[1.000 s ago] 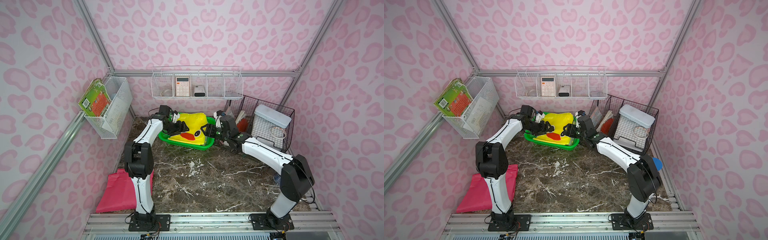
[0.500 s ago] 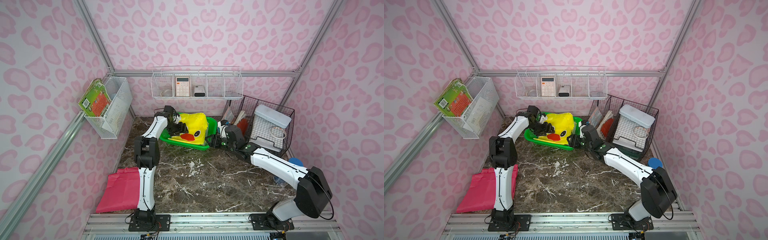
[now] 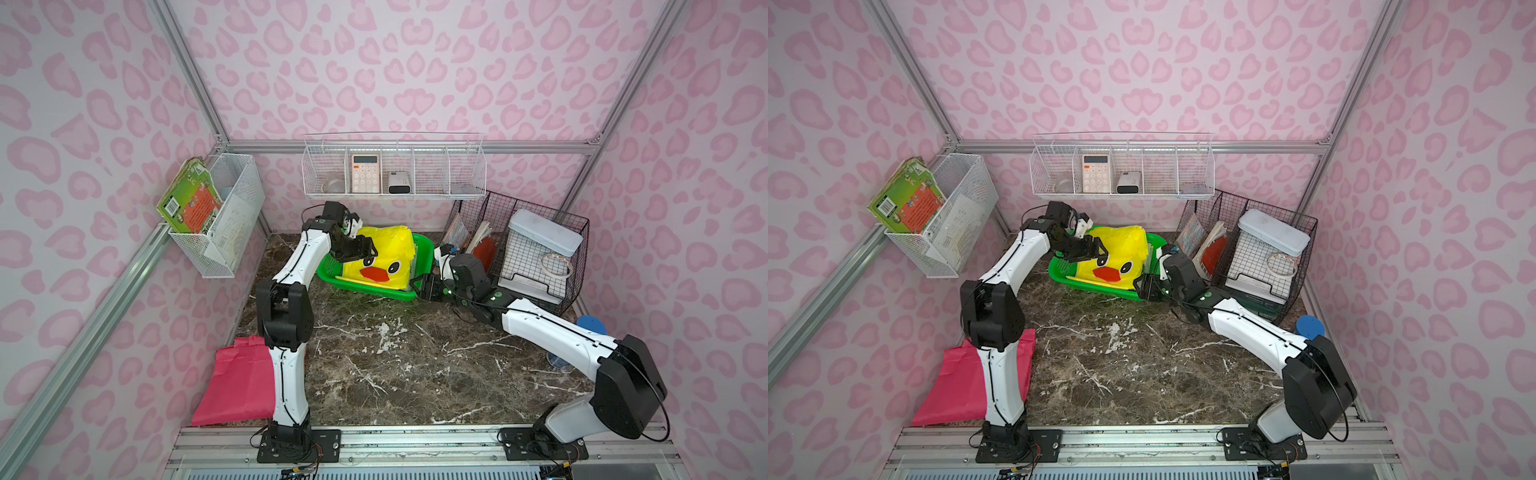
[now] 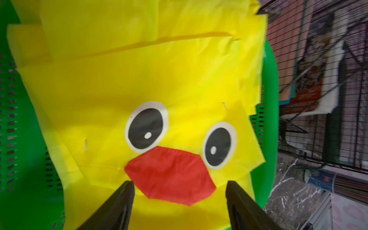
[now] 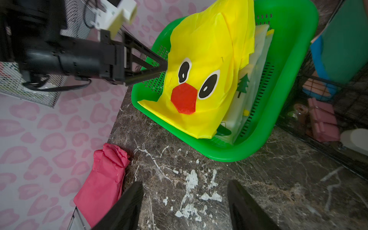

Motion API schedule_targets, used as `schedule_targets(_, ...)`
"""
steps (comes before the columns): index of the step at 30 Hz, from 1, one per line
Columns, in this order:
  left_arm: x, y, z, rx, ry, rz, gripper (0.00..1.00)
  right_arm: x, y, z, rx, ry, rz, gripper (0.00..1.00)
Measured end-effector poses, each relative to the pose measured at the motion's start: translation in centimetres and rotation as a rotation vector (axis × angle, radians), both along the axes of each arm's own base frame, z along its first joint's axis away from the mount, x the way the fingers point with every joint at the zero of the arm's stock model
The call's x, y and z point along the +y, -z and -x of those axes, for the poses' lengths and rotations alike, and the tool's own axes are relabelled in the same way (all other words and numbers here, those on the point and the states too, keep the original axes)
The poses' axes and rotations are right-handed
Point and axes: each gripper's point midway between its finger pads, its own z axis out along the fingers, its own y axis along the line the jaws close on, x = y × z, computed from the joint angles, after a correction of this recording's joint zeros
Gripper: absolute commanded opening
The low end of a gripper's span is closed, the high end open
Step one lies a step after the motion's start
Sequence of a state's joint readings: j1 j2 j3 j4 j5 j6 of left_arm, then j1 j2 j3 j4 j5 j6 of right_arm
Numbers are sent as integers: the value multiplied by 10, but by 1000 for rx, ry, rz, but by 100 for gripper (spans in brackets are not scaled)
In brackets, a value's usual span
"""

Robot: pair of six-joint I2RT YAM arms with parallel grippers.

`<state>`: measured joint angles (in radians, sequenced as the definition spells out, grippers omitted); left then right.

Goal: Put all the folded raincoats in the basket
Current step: Place the raincoat in the basket.

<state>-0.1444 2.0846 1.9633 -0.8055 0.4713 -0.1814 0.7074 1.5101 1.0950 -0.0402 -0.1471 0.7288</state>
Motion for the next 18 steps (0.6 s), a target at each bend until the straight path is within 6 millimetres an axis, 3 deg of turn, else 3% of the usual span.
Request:
schedule_targets(3,1,-32,19,-61,-10,35,78,5,11,1,23,-20,11,69)
schedule_targets(6,4,-47,43,-89,-20,53,78,14,18,-5,31,-44,23,69)
schedule_targets(14,23,-59,109,-114,-106,48,78,46,20,-53,12,-68,16,69)
schedule_targets(18,38,-63,133,-113,-182,34,80,59,35,-83,26,-64,16,69)
